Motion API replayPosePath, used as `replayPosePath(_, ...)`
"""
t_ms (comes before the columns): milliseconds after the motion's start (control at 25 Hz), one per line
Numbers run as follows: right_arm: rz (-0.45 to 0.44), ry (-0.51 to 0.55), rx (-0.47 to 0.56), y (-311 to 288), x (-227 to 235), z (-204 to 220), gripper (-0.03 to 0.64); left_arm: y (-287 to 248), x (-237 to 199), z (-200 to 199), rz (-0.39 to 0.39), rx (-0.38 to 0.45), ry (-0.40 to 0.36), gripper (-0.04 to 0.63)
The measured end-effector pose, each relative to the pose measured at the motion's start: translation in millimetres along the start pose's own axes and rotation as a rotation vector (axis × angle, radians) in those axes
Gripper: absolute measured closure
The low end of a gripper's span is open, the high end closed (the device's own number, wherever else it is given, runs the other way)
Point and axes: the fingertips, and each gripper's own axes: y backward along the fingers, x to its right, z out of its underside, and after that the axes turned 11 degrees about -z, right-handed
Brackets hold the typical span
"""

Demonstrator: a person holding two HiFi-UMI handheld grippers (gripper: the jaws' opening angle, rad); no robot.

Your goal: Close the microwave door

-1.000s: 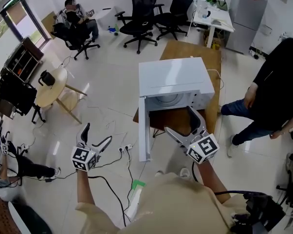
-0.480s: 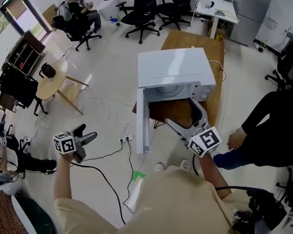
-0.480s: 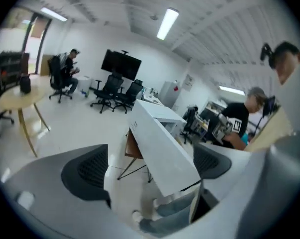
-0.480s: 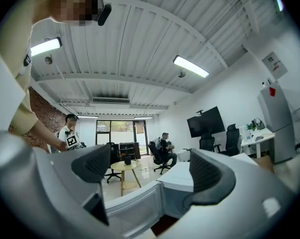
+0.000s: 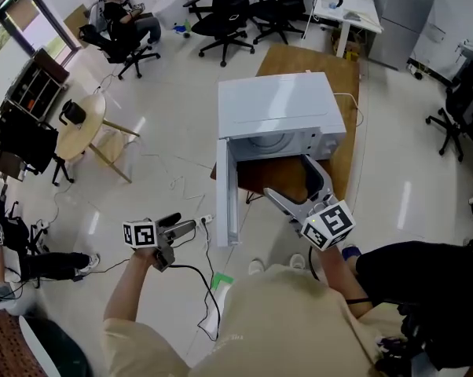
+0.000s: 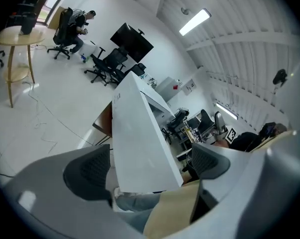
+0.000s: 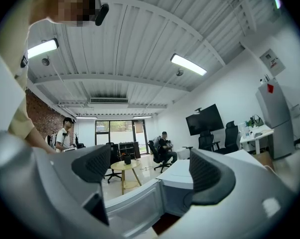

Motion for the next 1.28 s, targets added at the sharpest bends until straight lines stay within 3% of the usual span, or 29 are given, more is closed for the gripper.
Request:
replayPosePath(120, 0.009, -0.008, 0.000, 2.1, 5.2, 2.2, 0.135, -23.2, 6.7, 11.4, 0.018, -0.012, 0.022, 0.090)
replayPosePath(440, 0.031, -0.026, -0.009, 12.1, 10.5, 3.7, 0.152, -57.7, 25.7, 40.7, 0.123, -0.083, 0.064, 0.227)
replayPosePath(640, 0.051, -0.048, -0.014, 21.3, 13.8, 7.9, 0.170, -72.6, 36.3, 44.5, 0.113, -0.098, 0.063, 0.328)
replayPosePath(720, 0.058, -0.045, -0.012, 23.0, 15.4, 5.6, 0.170, -77.1, 38.1, 46.1, 0.091, -0.110, 0.054, 0.400)
replayPosePath(840, 0.070, -0.044, -0.008, 26.8, 18.6, 3.0, 0.170, -83.3, 43.3, 46.4, 0.084, -0.104, 0.057, 0.400)
replayPosePath(1280, 0.108, -0.041, -0.011, 46.9, 24.6, 1.4, 0.170, -124.8, 74.7, 51.8, 0.074, -0.010, 0.198, 0.399)
